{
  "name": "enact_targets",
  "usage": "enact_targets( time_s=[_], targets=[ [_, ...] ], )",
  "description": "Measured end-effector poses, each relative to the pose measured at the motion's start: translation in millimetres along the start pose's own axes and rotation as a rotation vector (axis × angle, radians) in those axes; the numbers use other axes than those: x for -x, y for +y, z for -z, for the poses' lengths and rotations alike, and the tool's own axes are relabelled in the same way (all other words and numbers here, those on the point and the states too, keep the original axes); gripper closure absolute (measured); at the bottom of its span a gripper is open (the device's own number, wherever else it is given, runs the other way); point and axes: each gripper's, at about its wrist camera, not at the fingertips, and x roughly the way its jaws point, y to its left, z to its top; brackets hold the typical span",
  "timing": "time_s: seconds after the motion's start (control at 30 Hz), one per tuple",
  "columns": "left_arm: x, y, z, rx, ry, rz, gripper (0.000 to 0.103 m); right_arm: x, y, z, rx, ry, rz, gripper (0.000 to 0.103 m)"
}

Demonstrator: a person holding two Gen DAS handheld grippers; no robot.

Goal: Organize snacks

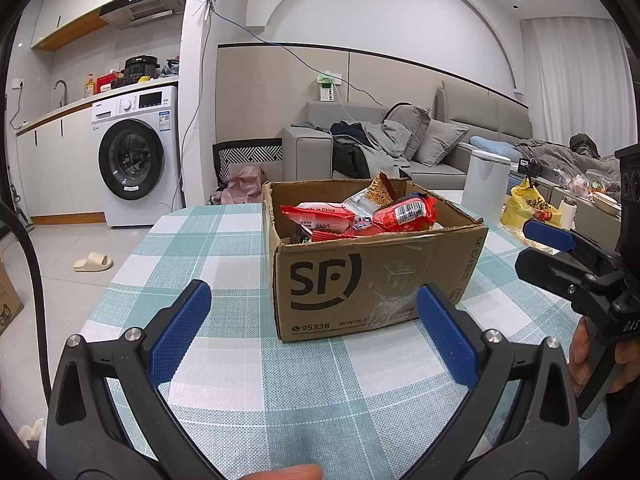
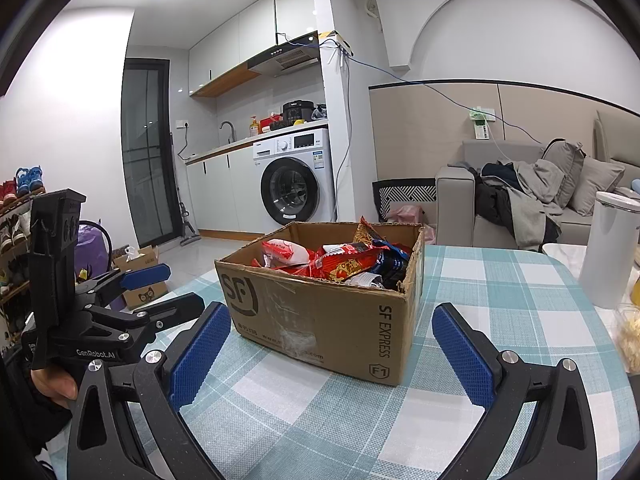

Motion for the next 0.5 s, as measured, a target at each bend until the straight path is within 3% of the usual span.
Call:
enact_targets(
  time_s=[0.5],
  targets=[
    [0.0,0.0,-0.1,0.001,0.001,0.0,0.001,-1.2,0.0,0.0,0.003,0.001,0.0,0.0]
  ],
)
